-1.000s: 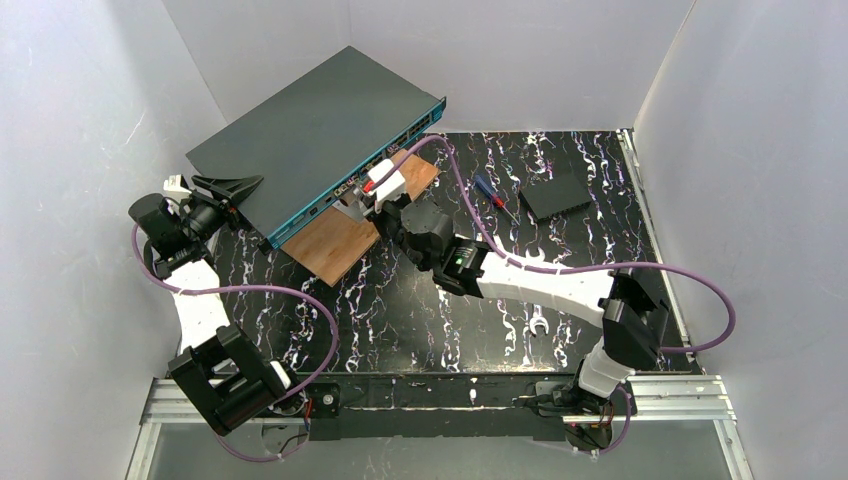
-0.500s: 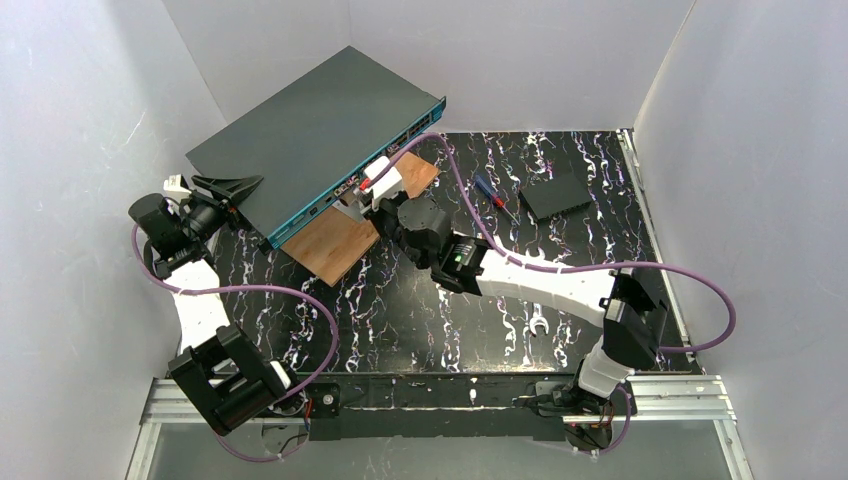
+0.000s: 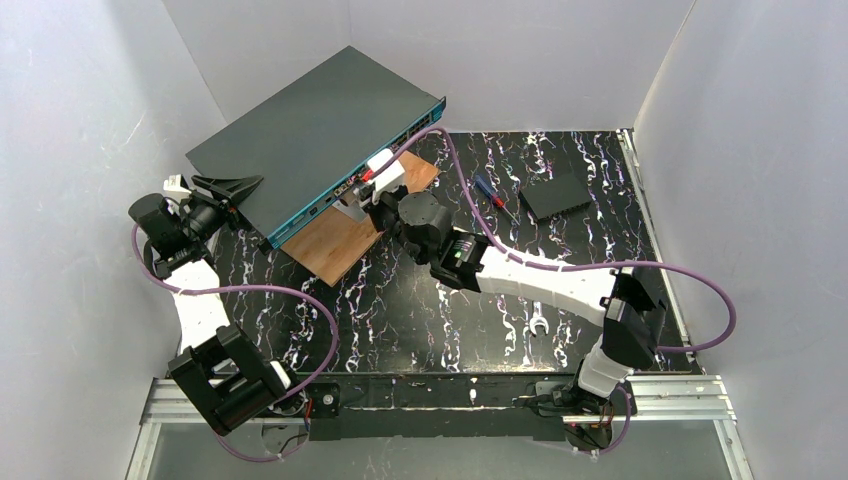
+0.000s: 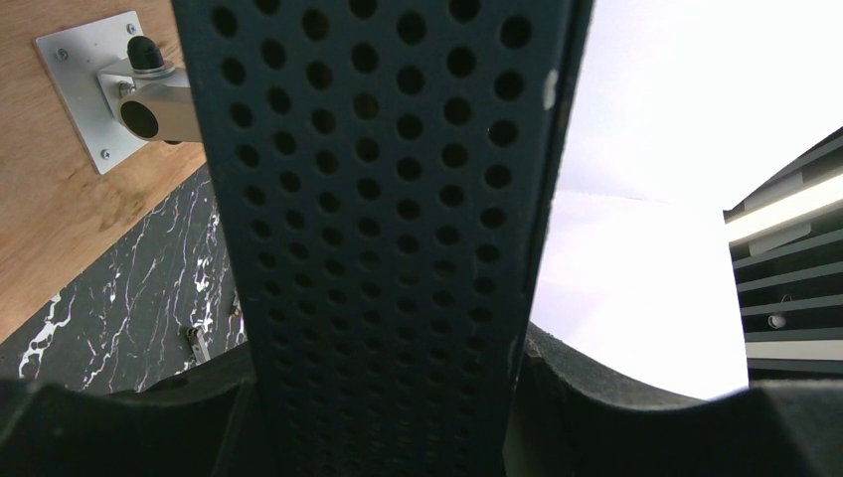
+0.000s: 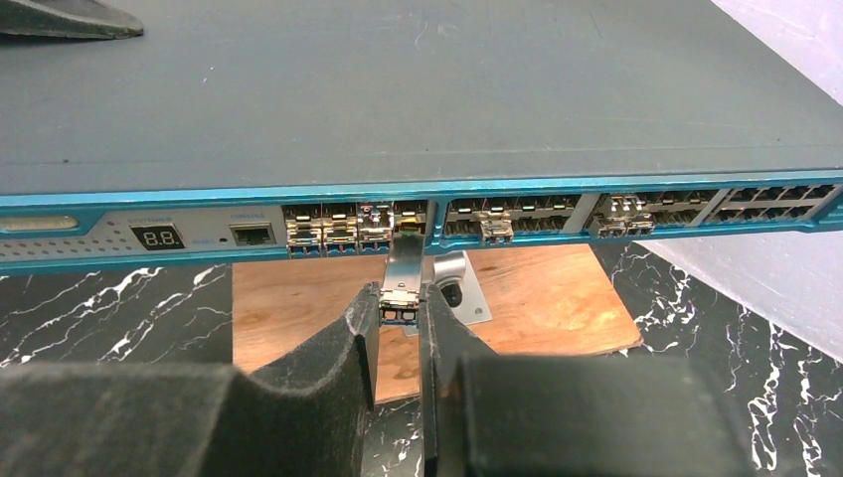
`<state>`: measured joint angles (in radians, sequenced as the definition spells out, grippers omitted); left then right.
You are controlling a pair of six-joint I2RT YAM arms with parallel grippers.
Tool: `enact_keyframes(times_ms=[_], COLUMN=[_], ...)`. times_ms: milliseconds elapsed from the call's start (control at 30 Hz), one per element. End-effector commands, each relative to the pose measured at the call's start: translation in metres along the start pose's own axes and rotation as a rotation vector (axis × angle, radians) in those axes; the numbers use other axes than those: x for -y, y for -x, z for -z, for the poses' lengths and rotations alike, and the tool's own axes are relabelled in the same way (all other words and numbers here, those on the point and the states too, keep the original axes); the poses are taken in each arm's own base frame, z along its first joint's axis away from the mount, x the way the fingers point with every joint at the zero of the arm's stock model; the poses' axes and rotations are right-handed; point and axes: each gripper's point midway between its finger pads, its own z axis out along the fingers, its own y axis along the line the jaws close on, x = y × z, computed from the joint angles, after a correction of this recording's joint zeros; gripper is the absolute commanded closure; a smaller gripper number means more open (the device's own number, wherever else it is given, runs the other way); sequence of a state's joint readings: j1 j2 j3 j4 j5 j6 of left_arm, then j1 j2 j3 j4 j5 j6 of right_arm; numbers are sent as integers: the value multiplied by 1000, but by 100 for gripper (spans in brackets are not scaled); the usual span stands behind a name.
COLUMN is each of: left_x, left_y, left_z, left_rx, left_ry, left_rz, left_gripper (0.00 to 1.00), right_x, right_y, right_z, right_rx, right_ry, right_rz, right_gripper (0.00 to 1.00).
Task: Insert the plug into the switch port
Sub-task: Insert the connector into the switch port.
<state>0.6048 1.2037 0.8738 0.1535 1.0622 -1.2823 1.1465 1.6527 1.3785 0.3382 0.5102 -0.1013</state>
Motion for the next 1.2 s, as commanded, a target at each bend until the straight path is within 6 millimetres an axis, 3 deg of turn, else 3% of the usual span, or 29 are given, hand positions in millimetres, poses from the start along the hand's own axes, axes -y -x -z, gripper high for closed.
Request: enact_keyframes(times_ms=[0,833,1167], left_x=[-25,-26,-26], left_y=[-15,-16,-16], left_z=[-3,-3,-3], left_rx=[-68,-66,-66], left_ry=[44,46,46], left_rz=[18,20,21], left_gripper=[100,100,100], right_x=[-8,-16,-10], right_y=[29,-18,3], right_z=[-3,7,11], right_rx=[92,170,213], right_ry=[44,155,169], right_rz=[-101,-103,-60], right_gripper=[99,99,99])
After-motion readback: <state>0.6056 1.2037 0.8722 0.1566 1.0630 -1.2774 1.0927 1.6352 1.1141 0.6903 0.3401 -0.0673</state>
